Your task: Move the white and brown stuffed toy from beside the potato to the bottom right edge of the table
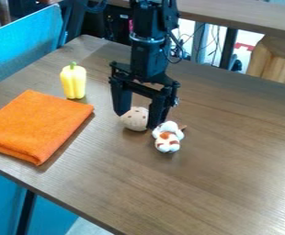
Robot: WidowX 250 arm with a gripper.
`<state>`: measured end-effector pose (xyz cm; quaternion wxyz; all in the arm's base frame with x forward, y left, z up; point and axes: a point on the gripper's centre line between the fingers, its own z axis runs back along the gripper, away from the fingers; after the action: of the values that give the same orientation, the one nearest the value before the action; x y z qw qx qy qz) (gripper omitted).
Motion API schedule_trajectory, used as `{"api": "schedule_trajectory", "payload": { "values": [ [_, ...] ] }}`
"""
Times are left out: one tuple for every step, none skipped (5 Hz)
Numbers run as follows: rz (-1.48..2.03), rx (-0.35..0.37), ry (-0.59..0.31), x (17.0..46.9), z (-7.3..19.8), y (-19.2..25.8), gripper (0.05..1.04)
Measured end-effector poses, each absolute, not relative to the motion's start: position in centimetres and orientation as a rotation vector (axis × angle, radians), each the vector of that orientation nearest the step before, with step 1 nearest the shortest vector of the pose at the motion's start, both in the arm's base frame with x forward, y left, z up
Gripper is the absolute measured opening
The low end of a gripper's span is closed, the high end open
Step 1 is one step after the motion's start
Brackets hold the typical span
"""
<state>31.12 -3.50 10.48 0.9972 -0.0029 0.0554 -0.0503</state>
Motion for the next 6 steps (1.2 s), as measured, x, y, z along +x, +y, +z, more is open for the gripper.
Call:
{"api": "schedule_trajectory", "payload": {
  "values": [
    [-0.095, -0.005, 0.146, 30.9, 9.4, -3.5, 1.009],
    [-0.059, -0.001, 0.124, 32.3, 8.3, -6.1, 1.01],
    [-0.047, -0.084, 0.078, 33.1, 8.8, -8.5, 1.01],
    [0.012, -0.094, 0.01, 34.3, 8.8, -8.9, 1.01],
    [0.087, -0.007, 0.023, 35.3, 7.0, -8.6, 1.01],
    [0.119, 0.088, 0.005, 35.9, 5.8, -8.1, 1.01]
  ]
}}
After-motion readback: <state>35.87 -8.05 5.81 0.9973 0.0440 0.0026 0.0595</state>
